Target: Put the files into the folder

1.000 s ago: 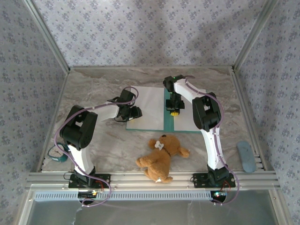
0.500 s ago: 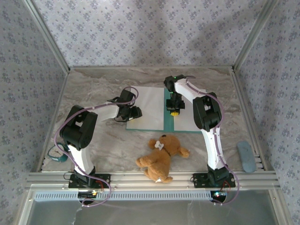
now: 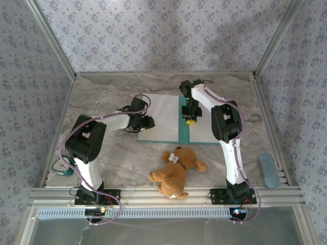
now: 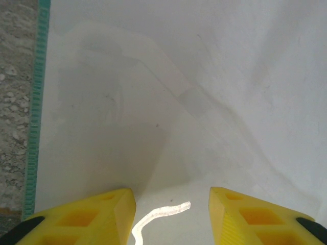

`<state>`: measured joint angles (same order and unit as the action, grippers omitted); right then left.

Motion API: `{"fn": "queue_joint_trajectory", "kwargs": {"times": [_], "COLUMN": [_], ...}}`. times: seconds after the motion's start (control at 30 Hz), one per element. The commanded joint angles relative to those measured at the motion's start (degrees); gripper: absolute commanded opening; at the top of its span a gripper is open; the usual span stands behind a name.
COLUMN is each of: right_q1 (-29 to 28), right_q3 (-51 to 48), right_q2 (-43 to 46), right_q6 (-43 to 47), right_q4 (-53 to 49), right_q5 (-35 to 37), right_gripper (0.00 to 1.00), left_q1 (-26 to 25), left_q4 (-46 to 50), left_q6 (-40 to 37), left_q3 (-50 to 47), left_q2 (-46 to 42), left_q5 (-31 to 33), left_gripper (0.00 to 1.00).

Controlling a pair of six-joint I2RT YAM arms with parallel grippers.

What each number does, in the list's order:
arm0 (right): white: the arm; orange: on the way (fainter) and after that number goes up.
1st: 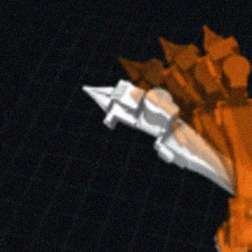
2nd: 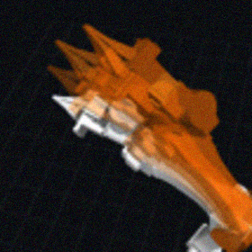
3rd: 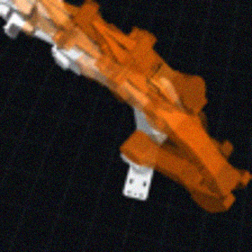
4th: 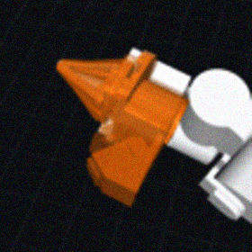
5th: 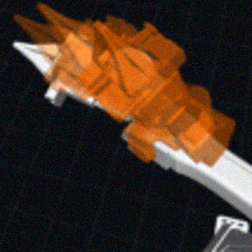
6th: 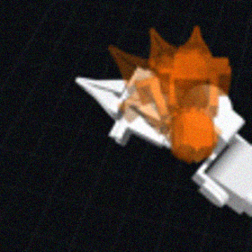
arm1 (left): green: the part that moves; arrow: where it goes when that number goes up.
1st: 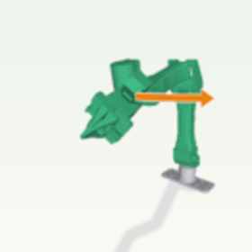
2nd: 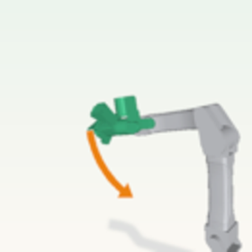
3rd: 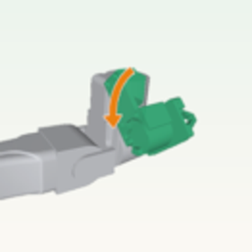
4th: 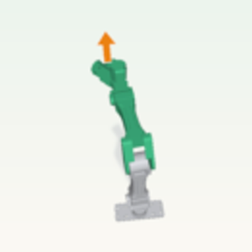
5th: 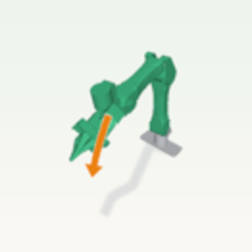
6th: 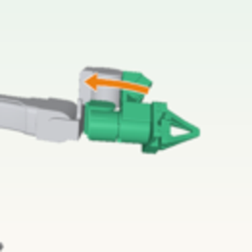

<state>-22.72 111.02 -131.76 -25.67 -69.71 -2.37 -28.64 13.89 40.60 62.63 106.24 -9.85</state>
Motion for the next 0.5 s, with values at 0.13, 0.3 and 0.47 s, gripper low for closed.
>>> {"fn": "queue_joint_trajectory", "kwargs": {"times": [0.13,0.3,0.47], "right_q1": [0.72,1.37,1.68], "right_q3": [3.23,1.04,-2.53], "right_q2": [6.68,12.58,17.64], "right_q6": [2.36,4.29,7.51], "right_q4": [-2.59,0.63,3.35], "right_q5": [-3.32,-9.3,-16.03], "right_gripper": [0.19,0.2,0.21], "left_q1": [-0.4,-0.1,-0.01], "left_q4": [8.35,8.44,11.33], "left_q6": [0.68,1.22,0.71], "left_q3": [-1.79,-0.19,3.2], "left_q2": [1.72,-0.58,-3.49], "left_q5": [0.95,-2.03,-1.8], "left_gripper": [0.46,0.56,0.67]}}
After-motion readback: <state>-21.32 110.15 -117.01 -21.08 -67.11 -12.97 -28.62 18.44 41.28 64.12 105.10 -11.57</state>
